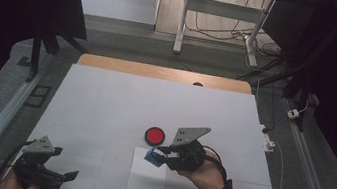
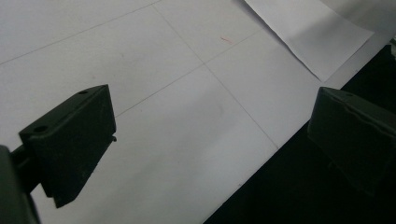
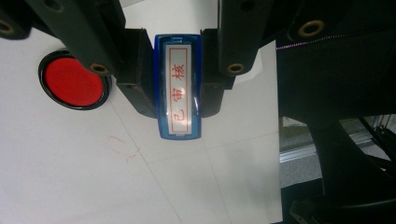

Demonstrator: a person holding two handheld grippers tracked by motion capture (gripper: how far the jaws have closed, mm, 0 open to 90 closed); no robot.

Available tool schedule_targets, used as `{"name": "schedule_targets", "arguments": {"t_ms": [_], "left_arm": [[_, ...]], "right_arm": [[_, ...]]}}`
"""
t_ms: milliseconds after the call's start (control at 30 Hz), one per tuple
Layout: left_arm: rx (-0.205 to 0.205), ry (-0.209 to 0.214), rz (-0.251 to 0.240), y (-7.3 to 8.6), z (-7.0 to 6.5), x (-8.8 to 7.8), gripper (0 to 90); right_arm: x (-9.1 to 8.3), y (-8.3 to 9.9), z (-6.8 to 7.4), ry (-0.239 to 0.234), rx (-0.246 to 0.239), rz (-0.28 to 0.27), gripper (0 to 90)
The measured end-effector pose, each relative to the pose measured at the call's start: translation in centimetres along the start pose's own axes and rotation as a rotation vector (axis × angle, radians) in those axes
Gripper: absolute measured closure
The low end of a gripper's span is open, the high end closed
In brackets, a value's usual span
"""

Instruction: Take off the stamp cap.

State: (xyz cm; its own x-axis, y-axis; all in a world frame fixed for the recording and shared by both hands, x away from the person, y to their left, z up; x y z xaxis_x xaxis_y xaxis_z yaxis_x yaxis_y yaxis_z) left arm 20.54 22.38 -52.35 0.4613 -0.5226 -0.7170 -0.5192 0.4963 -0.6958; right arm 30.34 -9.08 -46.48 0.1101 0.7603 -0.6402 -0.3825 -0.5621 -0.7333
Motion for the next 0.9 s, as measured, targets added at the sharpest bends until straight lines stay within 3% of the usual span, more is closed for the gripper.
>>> {"name": "schedule_targets", "arguments": {"t_ms": [233,533,900], "left_arm": [[0.031,0.015,-0.036,-0.5,0.0,0.0,0.1],[0.082,0.078,-0.07,-1.5,-0.5,0.9,0.0],[0.14,0.098,-0.125,-4.0,-1.2,1.6,0.0]], "right_arm": [[-0.2,0.0,0.1,-0.002,-0.007,0.001,70.0],[-0.3,0.0,-0.1,-0.016,-0.007,0.006,70.0],[-0.4,-0.4,-0.3,-0.04,-0.045,0.013,70.0]]}}
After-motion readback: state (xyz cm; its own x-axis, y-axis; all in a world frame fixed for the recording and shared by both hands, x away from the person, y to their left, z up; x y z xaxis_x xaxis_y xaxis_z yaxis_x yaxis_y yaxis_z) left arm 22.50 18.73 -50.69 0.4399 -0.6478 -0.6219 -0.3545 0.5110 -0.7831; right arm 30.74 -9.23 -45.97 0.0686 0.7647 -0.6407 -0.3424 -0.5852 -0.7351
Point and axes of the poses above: each handheld gripper's, and its own axes: x roughly forward along the jaws, y roughly out of its underside, z roughly to its left, the point moved 6 cm from there along x, roughly forward along the jaws, and after that the axes turned 13 degrees about x, right-handed, at the moved point
